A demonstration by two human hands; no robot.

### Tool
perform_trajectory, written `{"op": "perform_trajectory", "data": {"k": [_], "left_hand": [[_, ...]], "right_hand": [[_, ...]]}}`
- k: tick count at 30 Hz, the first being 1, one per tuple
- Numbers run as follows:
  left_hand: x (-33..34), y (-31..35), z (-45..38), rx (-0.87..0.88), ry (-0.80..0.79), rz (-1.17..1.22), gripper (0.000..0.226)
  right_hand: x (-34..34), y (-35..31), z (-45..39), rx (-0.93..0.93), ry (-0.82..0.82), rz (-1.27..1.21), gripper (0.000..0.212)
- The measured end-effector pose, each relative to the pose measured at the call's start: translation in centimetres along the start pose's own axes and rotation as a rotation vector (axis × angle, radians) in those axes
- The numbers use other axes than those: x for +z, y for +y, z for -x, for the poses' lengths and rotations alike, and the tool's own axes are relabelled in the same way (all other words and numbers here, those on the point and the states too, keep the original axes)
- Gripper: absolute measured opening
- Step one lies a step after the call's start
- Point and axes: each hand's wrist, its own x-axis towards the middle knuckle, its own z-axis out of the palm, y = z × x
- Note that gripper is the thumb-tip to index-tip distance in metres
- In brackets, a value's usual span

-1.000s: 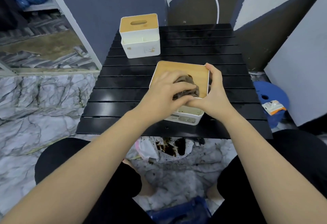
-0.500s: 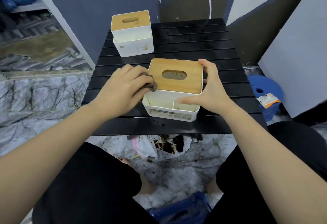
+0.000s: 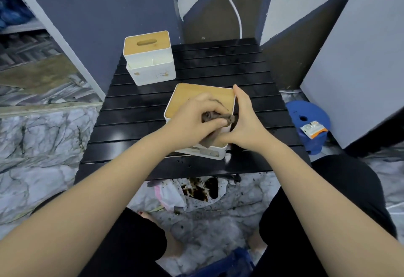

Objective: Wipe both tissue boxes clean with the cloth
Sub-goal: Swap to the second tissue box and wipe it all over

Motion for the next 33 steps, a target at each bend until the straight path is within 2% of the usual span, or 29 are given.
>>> {"op": "perform_trajectory", "data": {"k": [3,5,6,9,10,11,13,15,17,18,20,23,28,33], "left_hand": [[-1.4,0.8,-0.9,-0.225,0.131,0.219,0.009],[-1.7,1.9,-1.9,-0.338,0.245,0.348,0.010],[-1.8,2.9,-2.5,-0.381,0.247,0.408,0.017],[-1.8,5.9,-4.3,-0.477,0.056,0.728,0.048],[-2.0,6.4,-4.7,-0.489,-0.001,0.771,0.052],[-2.3,6.4,-4.8,-0.466,-0.023,0.725,0.055],[-3.1,5.0,-4.3,-0.346,-0.009,0.405,0.067],[-4.2,2.4,-3.5,-0.224,-0.150,-0.019,0.102],[-4.6,0.4,-3.2,-0.211,-0.359,-0.334,0.135],[-4.5,-0.3,-3.5,-0.210,-0.423,-0.414,0.145],[-4.1,-1.3,-4.6,-0.154,-0.487,-0.491,0.155],[-2.5,-2.6,-6.1,-0.104,-0.493,-0.566,0.155],[-0.7,-3.7,-5.4,-0.131,-0.219,-0.583,0.138],[-0.1,-3.7,-5.7,-0.200,-0.149,-0.567,0.135]], "right_hand": [[-1.1,-1.0,1.2,0.053,0.029,-0.091,0.154],[-1.5,-2.1,1.6,0.067,0.115,-0.278,0.141],[-1.4,-2.7,1.6,0.058,0.141,-0.389,0.129],[-1.1,-3.9,0.8,0.013,0.258,-0.774,0.089],[-1.3,-3.8,0.4,0.018,0.317,-0.894,0.079],[-1.6,-3.5,0.0,0.042,0.377,-0.981,0.071],[-2.8,-2.3,-0.3,0.095,0.522,-1.025,0.065],[-4.0,-0.9,-0.3,0.118,0.636,-0.865,0.064],[-4.2,0.3,-0.3,0.122,0.637,-0.655,0.065],[-3.8,0.6,-0.5,0.123,0.598,-0.583,0.066],[-2.2,0.6,-0.8,0.127,0.470,-0.569,0.066],[0.9,-0.7,-1.1,0.151,0.300,-0.700,0.064],[4.4,0.4,-0.6,0.123,0.399,-0.693,0.040],[6.2,1.0,1.8,0.091,0.501,-0.647,0.037]]}}
